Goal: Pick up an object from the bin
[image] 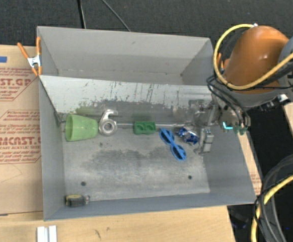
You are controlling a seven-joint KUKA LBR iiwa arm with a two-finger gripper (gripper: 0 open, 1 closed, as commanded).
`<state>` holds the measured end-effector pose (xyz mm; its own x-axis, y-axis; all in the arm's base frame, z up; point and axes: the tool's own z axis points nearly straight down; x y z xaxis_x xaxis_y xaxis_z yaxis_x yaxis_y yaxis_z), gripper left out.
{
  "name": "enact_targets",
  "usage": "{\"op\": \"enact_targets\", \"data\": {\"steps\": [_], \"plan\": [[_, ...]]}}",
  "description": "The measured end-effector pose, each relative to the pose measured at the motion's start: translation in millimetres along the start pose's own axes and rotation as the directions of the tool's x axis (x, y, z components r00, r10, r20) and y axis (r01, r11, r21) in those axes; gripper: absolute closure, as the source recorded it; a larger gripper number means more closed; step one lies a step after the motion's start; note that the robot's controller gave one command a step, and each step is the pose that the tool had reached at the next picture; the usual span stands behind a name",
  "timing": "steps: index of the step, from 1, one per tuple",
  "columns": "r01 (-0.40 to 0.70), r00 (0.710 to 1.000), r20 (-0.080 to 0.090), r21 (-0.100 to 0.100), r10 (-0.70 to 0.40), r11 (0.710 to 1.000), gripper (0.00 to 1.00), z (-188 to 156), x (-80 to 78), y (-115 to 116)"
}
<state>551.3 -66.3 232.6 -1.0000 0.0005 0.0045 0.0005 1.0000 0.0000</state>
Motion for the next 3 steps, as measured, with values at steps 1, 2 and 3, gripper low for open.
{"op": "enact_targets", "data": {"steps": [1, 2, 3], "plan": [[0.108, 0.994, 0.000, 0.000, -0.108, 0.994, 0.00, 137.9, -18.8, -36.6], [0.482, 0.876, 0.004, 0.000, -0.482, 0.876, 0.00, 163.9, -11.9, 1.5], [0.733, 0.680, 0.008, 0.002, -0.733, 0.680, 0.00, 135.7, -4.9, -75.4]]}}
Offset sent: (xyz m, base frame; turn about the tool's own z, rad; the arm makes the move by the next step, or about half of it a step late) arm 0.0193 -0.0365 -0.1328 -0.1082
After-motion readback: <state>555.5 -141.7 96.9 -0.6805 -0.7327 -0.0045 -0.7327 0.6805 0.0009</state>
